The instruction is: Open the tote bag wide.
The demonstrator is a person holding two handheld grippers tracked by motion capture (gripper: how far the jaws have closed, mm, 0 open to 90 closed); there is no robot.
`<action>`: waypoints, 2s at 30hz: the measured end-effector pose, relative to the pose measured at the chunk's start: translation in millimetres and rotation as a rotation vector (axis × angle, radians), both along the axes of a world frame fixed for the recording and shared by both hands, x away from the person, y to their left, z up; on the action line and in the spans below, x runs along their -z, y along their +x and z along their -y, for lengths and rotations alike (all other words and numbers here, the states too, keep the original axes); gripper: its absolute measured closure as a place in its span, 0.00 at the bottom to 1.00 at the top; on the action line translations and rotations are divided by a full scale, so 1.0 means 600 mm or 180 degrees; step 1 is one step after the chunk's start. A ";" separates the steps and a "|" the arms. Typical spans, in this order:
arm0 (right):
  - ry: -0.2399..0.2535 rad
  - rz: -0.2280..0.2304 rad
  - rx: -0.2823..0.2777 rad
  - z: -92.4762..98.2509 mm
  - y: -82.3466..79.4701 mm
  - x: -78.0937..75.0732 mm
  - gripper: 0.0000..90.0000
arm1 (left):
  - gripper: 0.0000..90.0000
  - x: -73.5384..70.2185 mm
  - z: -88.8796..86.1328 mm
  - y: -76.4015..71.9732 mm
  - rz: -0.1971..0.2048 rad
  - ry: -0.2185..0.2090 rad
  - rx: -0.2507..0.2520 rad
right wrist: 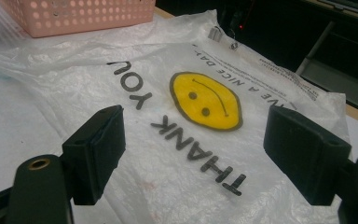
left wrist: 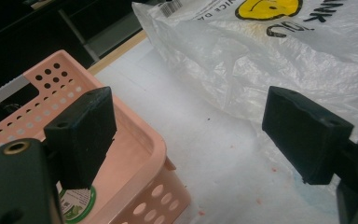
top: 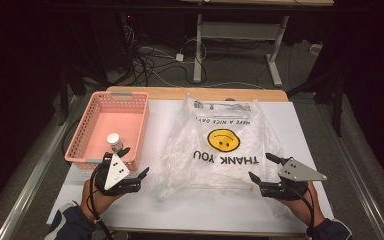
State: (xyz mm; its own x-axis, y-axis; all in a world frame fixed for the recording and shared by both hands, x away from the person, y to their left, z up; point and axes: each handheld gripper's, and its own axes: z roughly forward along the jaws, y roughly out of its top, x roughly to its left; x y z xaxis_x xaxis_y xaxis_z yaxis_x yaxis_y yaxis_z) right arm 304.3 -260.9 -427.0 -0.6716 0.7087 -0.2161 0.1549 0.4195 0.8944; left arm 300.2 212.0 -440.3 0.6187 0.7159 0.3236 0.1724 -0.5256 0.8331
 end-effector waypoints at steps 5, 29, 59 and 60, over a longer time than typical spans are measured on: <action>-0.0022 -0.0004 -0.0020 -0.003 0.001 0.001 0.25 | 0.19 0.001 0.000 -0.001 -0.0002 0.0027 0.0000; -0.0193 -0.0128 0.0703 0.083 0.145 -0.034 0.51 | 0.19 0.009 0.007 -0.001 -0.0040 0.0143 0.0047; -0.0603 -0.1357 0.1278 0.049 0.443 0.035 0.72 | 0.19 0.020 0.016 0.011 -0.0159 0.0181 0.0203; -0.0592 -0.1366 0.1278 0.047 0.445 0.038 0.75 | 0.19 0.020 0.016 0.011 -0.0159 0.0181 0.0203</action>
State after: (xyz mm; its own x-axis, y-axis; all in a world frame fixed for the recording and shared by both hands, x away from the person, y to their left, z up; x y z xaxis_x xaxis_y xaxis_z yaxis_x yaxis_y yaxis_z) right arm 571.2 -289.3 -449.8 -0.4147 0.9006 -0.1300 0.6630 0.3969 0.6348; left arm 306.7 202.6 -452.3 0.6789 0.6558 0.3302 0.1776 -0.5830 0.7928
